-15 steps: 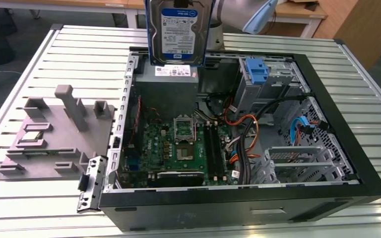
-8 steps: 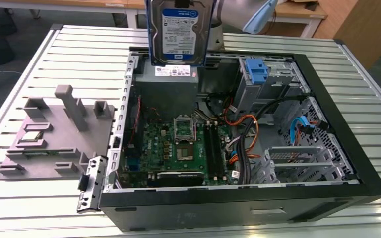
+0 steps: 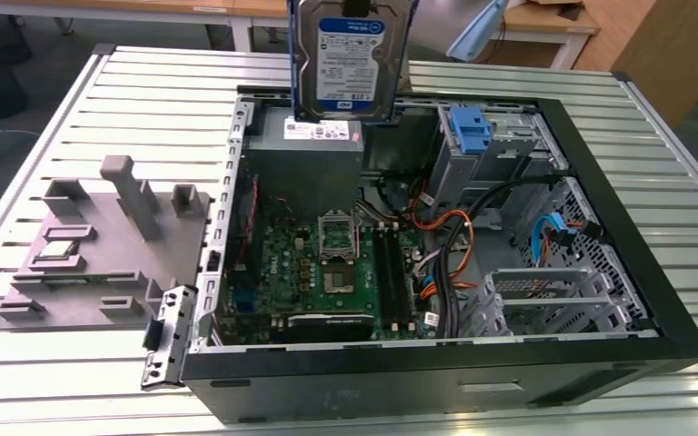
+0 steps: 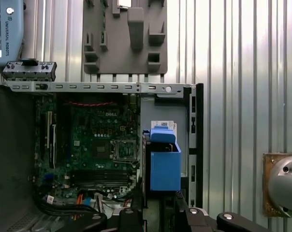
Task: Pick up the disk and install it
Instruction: 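Pick up the disk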
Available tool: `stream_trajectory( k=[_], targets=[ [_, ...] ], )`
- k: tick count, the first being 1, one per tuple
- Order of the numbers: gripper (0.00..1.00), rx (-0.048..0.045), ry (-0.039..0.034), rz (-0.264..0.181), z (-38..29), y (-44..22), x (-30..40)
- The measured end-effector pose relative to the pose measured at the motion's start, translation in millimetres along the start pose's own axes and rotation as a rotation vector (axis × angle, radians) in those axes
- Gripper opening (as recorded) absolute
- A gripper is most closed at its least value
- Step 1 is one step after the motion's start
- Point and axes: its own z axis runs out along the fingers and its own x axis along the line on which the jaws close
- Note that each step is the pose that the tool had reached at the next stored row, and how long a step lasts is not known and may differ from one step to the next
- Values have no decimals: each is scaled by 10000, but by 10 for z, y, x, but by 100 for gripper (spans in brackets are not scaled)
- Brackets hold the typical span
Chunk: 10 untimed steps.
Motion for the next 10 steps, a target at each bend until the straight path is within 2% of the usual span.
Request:
stream_trajectory(
  k=[5,10],
  targets=[
    [35,-1,10,0,1,-67,8],
    [35,0,9,1,2,-68,11]
  ],
)
